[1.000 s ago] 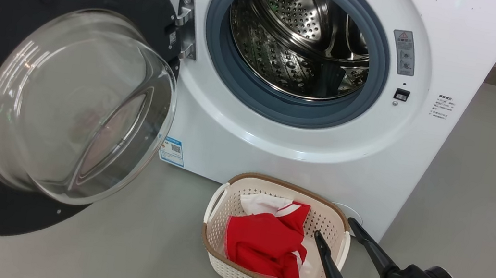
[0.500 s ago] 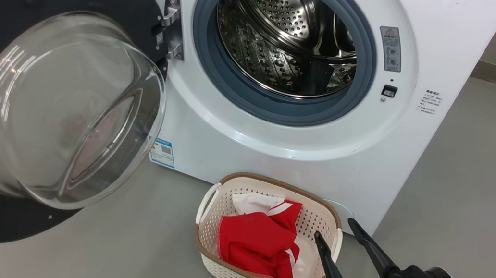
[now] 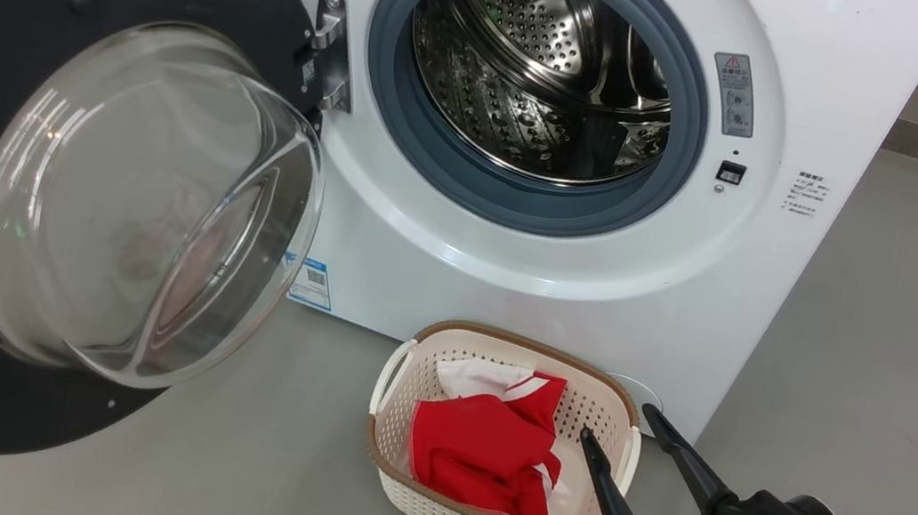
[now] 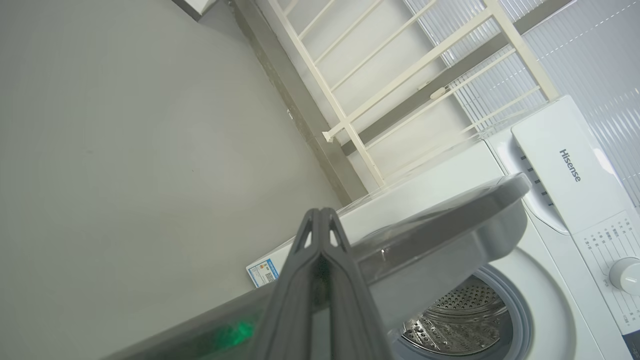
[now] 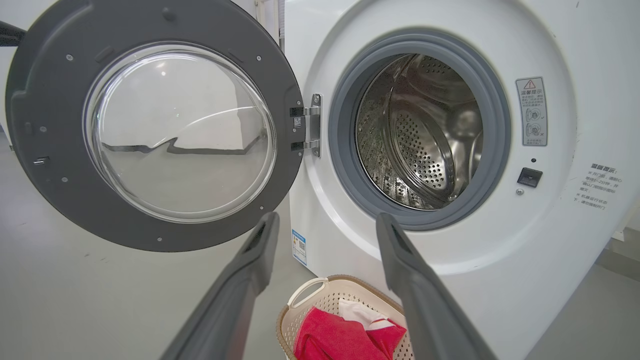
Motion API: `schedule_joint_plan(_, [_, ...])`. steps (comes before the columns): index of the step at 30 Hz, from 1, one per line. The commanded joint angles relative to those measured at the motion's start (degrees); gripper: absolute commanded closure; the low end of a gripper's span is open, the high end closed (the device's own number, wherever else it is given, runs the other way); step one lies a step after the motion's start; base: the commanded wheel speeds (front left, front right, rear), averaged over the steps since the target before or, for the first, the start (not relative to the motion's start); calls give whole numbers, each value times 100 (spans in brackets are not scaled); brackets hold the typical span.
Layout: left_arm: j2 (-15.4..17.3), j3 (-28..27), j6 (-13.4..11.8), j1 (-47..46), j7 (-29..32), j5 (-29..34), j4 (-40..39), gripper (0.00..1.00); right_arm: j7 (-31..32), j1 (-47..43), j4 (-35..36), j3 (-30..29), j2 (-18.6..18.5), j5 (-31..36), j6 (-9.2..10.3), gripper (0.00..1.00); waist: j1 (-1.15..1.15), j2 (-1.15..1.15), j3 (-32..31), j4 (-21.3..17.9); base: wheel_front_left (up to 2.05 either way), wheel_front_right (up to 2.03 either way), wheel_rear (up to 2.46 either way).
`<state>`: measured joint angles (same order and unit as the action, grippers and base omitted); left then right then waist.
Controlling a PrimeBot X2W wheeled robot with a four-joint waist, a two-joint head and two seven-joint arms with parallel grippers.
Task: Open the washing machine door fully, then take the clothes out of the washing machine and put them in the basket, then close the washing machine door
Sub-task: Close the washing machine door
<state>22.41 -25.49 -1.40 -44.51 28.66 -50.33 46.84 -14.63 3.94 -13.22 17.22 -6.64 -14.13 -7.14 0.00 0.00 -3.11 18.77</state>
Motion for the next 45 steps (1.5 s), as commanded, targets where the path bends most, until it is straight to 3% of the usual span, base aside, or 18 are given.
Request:
schedule_joint_plan(1, [78, -8, 101, 81, 174, -101, -192, 100, -37, 134, 137, 69, 12, -50, -35, 0, 0, 0, 3, 8, 0, 0, 0])
schedule_joint_plan(17, [-448, -321, -12, 889, 1074, -847, -1495, 100, -37, 89, 111, 35, 68, -71, -35, 0, 0, 0, 19, 38, 0, 0, 0])
schedule_joint_plan(31, [-1108, -609, -392, 1532, 1697, -1541, -2938, 100, -37, 117, 96, 26, 112, -52, -35, 0, 0, 0, 92, 33, 0, 0, 0])
schedule_joint_plan(45, [-1702, -494, -761, 2022, 2056, -1883, -4097, 100, -37, 165, 81, 2, 143, 2, -35, 0, 0, 0, 104, -44, 0, 0, 0])
